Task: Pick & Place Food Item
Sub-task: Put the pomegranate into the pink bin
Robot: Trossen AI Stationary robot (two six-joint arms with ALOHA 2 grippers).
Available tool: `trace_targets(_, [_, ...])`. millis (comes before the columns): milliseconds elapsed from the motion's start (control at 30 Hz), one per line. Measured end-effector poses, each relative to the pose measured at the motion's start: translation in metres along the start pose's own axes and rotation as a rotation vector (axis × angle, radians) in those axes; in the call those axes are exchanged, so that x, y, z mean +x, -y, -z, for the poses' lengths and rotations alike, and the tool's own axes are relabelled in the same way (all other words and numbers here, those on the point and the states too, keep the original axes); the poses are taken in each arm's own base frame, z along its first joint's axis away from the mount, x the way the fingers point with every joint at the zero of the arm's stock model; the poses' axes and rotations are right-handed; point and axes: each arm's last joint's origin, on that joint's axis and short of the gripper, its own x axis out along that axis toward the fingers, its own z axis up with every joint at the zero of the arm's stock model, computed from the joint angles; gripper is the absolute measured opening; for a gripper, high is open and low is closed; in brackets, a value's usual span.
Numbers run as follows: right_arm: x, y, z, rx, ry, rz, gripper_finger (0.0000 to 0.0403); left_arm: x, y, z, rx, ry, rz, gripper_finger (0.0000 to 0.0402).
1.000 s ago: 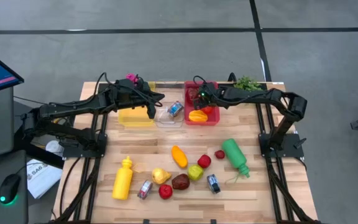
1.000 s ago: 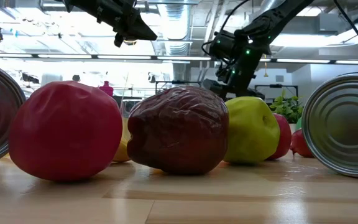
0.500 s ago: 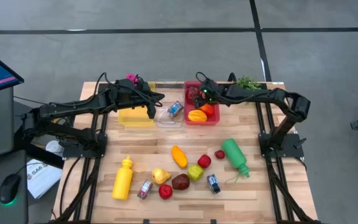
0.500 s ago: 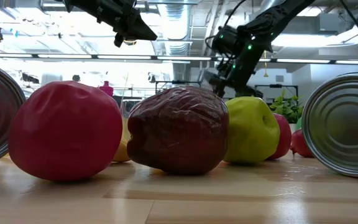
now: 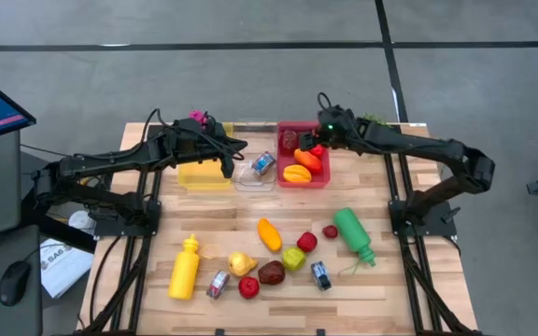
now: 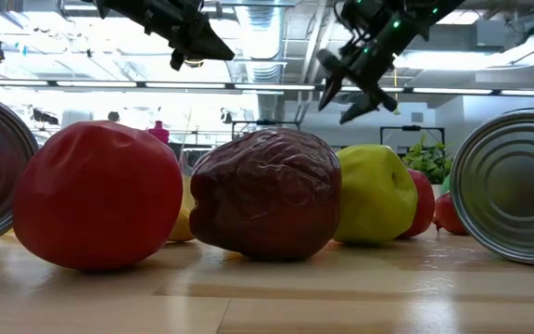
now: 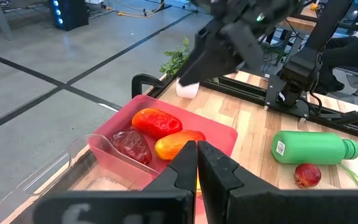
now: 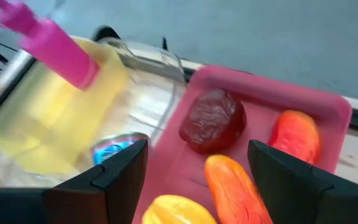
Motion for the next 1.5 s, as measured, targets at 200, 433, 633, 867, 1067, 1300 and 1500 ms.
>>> trace_targets(200, [-0.012,-0.006,-0.002,0.000,0.033,-0.044,0.0270,0.000,0.000,0.000,0.000,0.000,0.000,0.0001])
trace_targets(433, [-0.011,-0.006,-0.001,-0.001,0.032,-0.039,0.0270,0.000,0.000,0.000,0.000,0.000,0.003,0.0001])
trace_targets(633, [-0.011,-0.006,-0.002,0.000,0.033,-0.040,0.0270,0.000,0.000,0.000,0.000,-0.001,0.003,0.0001])
trace_targets(867, [-0.011,-0.006,-0.001,0.002,0.032,-0.040,0.0270,0.000,0.000,0.000,0.000,0.000,0.002,0.0001])
trace_targets(1067, [-0.011,-0.007,-0.003,0.008,0.048,-0.053,0.0270,0.000,0.000,0.000,0.000,0.001,-0.002,0.0001])
trace_targets(1300, [-0.012,-0.013,0.001,0.052,-0.076,-0.213,0.0270,0.000,0.000,0.000,-0.001,0.001,-0.002,0.0001])
trace_targets(1500, [-0.020,-0.030,0.026,-0.083,-0.275,-0.366,0.0270,0.000,0.000,0.000,-0.001,0.001,-0.001,0.0001])
